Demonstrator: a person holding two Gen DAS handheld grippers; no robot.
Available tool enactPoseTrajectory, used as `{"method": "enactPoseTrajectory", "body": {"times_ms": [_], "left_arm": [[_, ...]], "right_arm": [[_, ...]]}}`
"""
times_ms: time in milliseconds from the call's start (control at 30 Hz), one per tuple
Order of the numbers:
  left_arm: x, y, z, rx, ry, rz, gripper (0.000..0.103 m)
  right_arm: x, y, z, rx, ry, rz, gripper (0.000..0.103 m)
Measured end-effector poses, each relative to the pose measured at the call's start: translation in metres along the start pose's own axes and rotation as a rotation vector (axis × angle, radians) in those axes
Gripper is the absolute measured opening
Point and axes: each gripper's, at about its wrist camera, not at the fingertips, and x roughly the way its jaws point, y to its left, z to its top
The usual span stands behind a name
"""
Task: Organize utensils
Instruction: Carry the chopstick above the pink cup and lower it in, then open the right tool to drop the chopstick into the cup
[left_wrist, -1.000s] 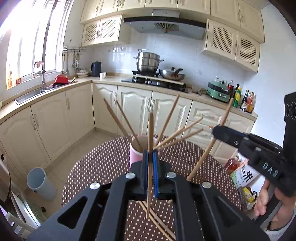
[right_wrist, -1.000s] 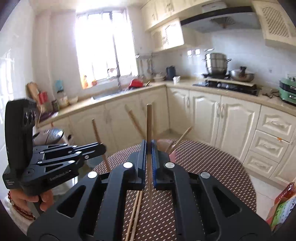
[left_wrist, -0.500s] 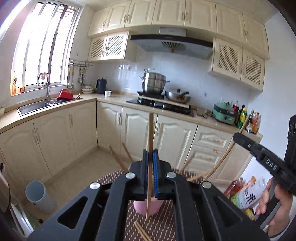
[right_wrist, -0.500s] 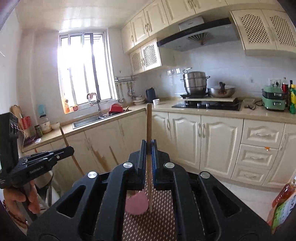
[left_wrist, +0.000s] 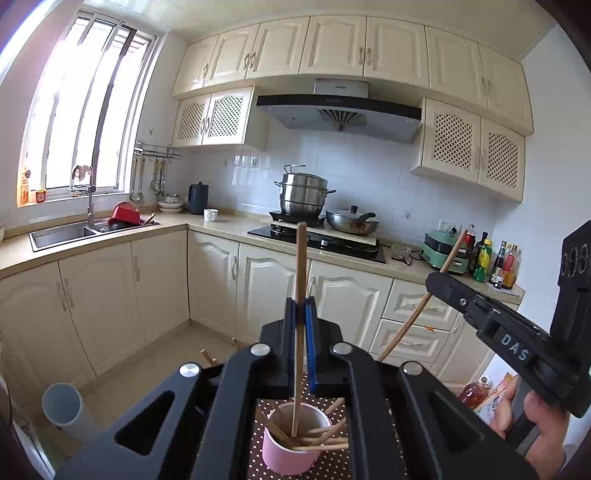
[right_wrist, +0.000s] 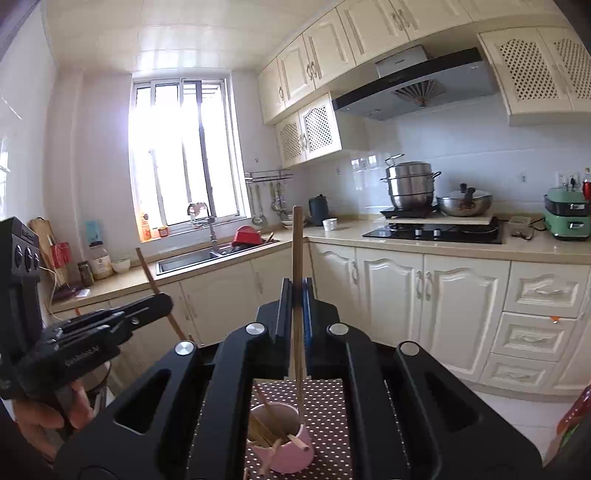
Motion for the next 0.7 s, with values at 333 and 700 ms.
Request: {"method": "enactPoseTrajectory", "body": {"times_ms": [333, 700], "left_arm": [[0.035, 0.004, -0.035, -0.009, 0.103, -0.01, 0.005], [0.052, 0.008, -0.067, 0.014, 0.164, 0.003, 0.005]], "right_arm": [[0.018, 0.002, -0.022, -0.022, 0.088, 0.025, 0.006], [0.035, -0.002, -0.05, -0.007, 0.185, 0.028, 0.006]]}}
